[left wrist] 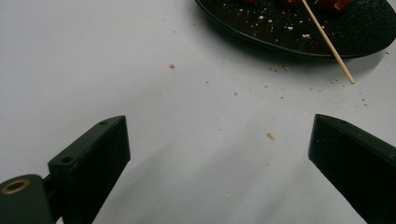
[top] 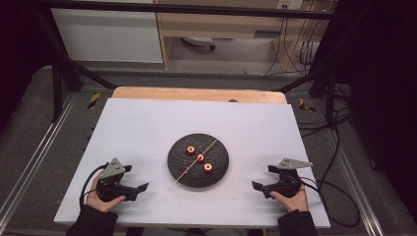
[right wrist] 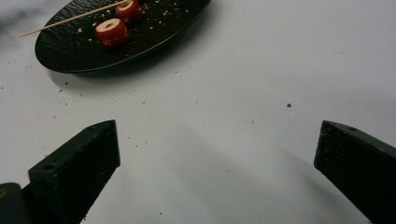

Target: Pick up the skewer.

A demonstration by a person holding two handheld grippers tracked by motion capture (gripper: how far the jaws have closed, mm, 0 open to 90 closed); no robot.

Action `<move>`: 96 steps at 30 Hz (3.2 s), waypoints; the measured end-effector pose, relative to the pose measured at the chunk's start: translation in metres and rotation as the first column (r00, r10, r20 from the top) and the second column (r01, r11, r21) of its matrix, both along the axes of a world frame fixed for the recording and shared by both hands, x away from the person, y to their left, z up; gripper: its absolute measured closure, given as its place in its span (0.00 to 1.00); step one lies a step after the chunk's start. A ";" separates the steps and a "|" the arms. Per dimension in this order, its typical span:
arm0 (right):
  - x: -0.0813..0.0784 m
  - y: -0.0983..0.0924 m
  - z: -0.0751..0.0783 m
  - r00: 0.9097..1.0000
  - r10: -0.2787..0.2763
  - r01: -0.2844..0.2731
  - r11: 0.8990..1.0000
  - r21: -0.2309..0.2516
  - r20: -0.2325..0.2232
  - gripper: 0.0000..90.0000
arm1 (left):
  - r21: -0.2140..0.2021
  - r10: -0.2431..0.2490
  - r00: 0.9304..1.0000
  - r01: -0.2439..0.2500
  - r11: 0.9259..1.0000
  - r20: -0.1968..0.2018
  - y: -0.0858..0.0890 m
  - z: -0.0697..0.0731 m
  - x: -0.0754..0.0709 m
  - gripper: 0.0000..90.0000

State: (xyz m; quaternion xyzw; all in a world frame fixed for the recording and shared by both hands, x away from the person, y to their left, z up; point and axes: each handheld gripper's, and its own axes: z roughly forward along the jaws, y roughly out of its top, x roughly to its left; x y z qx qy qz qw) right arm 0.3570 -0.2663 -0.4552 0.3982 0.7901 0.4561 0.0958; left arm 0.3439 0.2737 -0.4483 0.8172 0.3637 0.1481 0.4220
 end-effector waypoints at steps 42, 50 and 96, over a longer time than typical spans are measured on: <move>0.000 0.000 0.001 1.000 0.000 0.000 1.000 -0.012 -0.006 0.01 | 0.030 -0.038 0.999 0.038 0.999 -0.024 -0.039 0.019 0.003 0.07; 0.000 0.000 0.000 1.000 -0.004 0.004 1.000 -0.014 -0.011 0.01 | 0.052 -0.049 0.999 0.050 0.997 -0.014 -0.052 0.031 0.006 0.08; 0.000 0.001 -0.001 1.000 0.002 -0.002 1.000 -0.024 -0.025 0.01 | 0.255 -0.079 0.983 0.120 0.960 -0.165 -0.156 0.036 0.051 0.49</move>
